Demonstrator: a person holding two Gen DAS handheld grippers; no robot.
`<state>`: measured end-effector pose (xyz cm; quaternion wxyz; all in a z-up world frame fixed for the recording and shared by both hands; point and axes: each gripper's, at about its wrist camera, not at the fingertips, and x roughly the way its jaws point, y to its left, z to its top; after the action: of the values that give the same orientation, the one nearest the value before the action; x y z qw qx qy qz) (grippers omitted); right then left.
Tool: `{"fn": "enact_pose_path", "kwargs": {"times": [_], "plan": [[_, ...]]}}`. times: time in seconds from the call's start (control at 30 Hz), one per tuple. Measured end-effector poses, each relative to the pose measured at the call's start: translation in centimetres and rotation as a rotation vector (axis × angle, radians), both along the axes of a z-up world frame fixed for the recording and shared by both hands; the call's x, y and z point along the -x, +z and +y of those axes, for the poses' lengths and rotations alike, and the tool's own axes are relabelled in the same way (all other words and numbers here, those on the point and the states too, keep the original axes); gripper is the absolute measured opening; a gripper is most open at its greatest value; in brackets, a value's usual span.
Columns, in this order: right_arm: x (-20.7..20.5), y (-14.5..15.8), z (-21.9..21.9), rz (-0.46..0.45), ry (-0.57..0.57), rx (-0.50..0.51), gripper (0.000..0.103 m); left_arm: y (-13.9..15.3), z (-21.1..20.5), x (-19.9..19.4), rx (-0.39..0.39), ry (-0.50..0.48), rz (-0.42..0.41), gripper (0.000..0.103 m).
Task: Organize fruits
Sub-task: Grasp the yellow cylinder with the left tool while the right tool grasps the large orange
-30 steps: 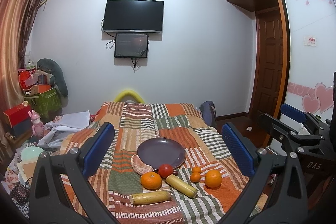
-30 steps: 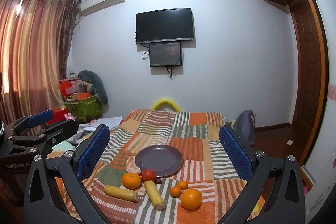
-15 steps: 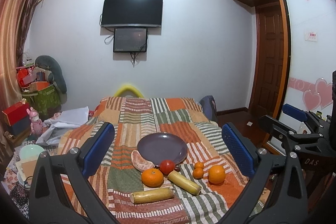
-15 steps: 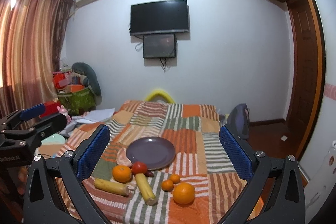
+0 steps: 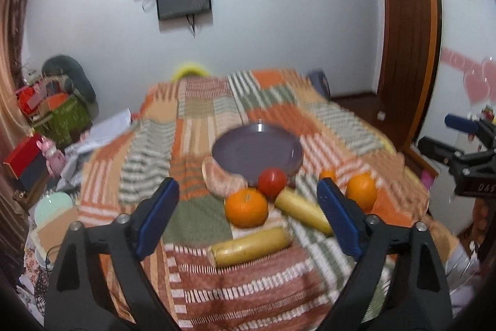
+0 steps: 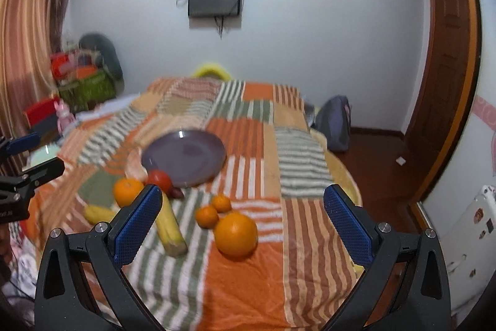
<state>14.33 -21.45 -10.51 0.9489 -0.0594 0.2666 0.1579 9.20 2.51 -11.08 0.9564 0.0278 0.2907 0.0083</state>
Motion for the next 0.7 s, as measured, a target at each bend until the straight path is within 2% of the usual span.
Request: {"fn": "enact_pose_path", "kwargs": {"times": [0.27, 0.43, 0.5, 0.6, 0.7], "plan": [[-2.9, -4.4, -0.2, 0.193, 0.031, 0.005, 0.103, -5.6, 1.9, -3.3, 0.058, -0.025, 0.184, 0.081], [-4.1, -6.3, 0.1, 0.253, 0.038, 0.027, 0.102, -8.6, 2.2, -5.1, 0.053, -0.042, 0.277, 0.081], [-4.6, -7.1, 0.2, 0.284, 0.045, 0.023, 0.098, -9.7, 2.2, -5.6, 0.048, -0.051, 0.318, 0.081], [-5.6, -8.1, 0.5, 0.335, 0.058, -0.006, 0.096, -11.2, 2.3, -6.1, 0.052, -0.071, 0.364, 0.083], [-6.4, -9.1, 0.6, 0.385, 0.068, -0.027, 0.091, -11.7, 2.0, -6.3, 0.036, -0.089, 0.351, 0.088]]}}
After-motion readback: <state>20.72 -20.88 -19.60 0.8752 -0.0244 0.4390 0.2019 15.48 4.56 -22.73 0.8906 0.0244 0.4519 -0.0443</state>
